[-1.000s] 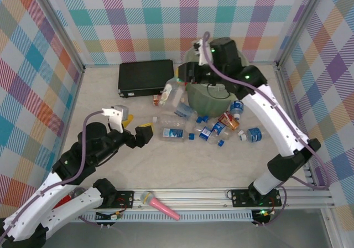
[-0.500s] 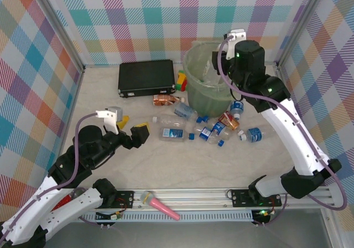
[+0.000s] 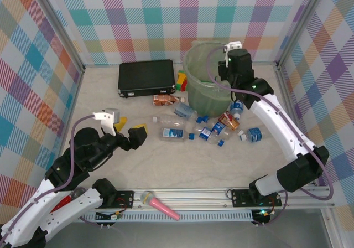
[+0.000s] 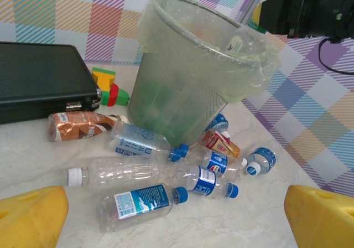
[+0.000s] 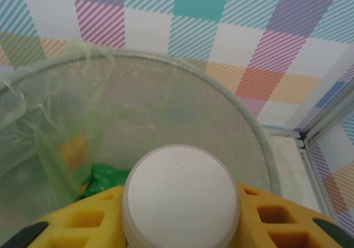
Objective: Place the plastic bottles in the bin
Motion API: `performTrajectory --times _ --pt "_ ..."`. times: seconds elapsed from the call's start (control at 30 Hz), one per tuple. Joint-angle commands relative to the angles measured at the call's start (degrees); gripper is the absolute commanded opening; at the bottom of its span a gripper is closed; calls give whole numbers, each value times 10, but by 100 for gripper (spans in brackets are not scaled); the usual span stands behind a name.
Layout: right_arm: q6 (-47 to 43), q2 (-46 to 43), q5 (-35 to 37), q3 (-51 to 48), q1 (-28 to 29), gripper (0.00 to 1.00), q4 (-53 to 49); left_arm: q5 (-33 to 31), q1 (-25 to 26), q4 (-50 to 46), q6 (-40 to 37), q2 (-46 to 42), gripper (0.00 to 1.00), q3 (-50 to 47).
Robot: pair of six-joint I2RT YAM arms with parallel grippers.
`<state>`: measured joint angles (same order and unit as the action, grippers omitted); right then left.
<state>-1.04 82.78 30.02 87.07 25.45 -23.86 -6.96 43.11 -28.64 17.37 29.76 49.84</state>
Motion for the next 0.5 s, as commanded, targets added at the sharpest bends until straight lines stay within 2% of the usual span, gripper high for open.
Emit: performTrajectory --times 0.0,0.03,0.07,0.1,0.2,0.27,0.4,0.43,0.47 --pt "14 -16 10 -16 -6 29 44 0 6 -7 5 -7 100 -1" --pt "16 -19 10 -22 -6 31 46 -1 5 -6 5 -7 100 -2" --pt "16 -22 8 -28 -7 38 46 -1 6 -5 5 -6 100 -3" --pt "17 -23 8 -30 -7 52 44 -1 6 -3 5 -5 100 -4" --pt "18 -23 10 -23 -7 73 33 0 5 1 8 1 100 -6" --pt "20 -24 12 -15 -7 78 27 2 6 4 11 7 100 -7" --pt "24 -31 1 5 -7 79 14 6 6 8 15 20 100 -9" --pt "25 -32 -5 10 -7 83 10 5 6 9 18 23 100 -9" --pt "27 -34 -9 15 -7 98 4 3 6 9 18 26 100 -9"
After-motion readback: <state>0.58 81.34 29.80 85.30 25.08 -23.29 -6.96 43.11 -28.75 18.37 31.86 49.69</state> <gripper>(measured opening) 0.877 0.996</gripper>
